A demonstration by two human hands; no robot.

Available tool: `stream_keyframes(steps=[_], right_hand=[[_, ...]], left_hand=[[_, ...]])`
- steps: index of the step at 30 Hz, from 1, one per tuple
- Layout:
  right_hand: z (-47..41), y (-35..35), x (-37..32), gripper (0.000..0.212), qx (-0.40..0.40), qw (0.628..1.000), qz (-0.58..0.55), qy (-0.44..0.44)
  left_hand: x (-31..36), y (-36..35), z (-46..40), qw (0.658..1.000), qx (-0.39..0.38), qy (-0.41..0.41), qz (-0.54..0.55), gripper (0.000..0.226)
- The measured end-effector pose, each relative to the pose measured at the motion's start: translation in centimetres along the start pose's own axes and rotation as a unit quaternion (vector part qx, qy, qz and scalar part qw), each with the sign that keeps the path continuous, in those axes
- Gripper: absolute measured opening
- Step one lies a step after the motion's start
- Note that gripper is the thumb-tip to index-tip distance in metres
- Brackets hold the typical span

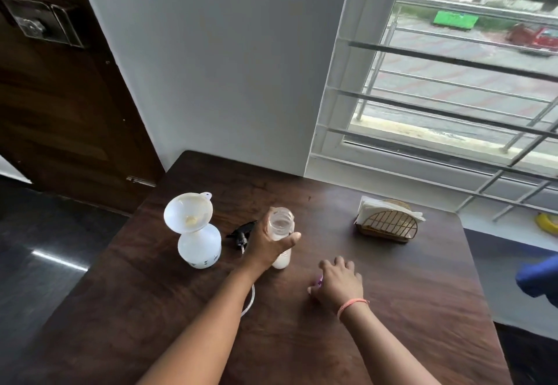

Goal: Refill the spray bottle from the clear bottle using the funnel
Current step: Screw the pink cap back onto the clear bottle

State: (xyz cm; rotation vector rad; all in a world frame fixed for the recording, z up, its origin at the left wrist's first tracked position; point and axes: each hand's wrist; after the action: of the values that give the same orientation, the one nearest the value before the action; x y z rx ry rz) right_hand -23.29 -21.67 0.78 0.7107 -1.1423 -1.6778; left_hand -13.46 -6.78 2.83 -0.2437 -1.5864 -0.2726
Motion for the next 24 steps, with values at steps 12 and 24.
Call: stream_keyframes(steps=[12, 24], right_hand=[[0.2, 3.5, 0.0, 0.02, 0.294, 0.85, -0.422, 0.113], [0.9, 9.8, -2.7, 0.046, 0.313, 0.884, -0.147, 0.315]], left_hand=[[-1.3, -3.0, 0.0, 0.995, 0.097, -0.001, 0.025, 0.045], [-0.2, -3.6, 0.9, 0.991, 0.125, -0.044, 0.002, 0.043]])
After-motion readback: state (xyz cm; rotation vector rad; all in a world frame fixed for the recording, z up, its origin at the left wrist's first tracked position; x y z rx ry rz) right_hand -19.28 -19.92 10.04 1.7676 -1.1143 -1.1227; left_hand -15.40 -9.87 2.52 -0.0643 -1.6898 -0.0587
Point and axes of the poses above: each hand's wrist, its own z-axis away from the middle knuckle, its own y-axis out of the back of the hand, x = y × z, and after that the axes turned 9 degrees about z, right-handed
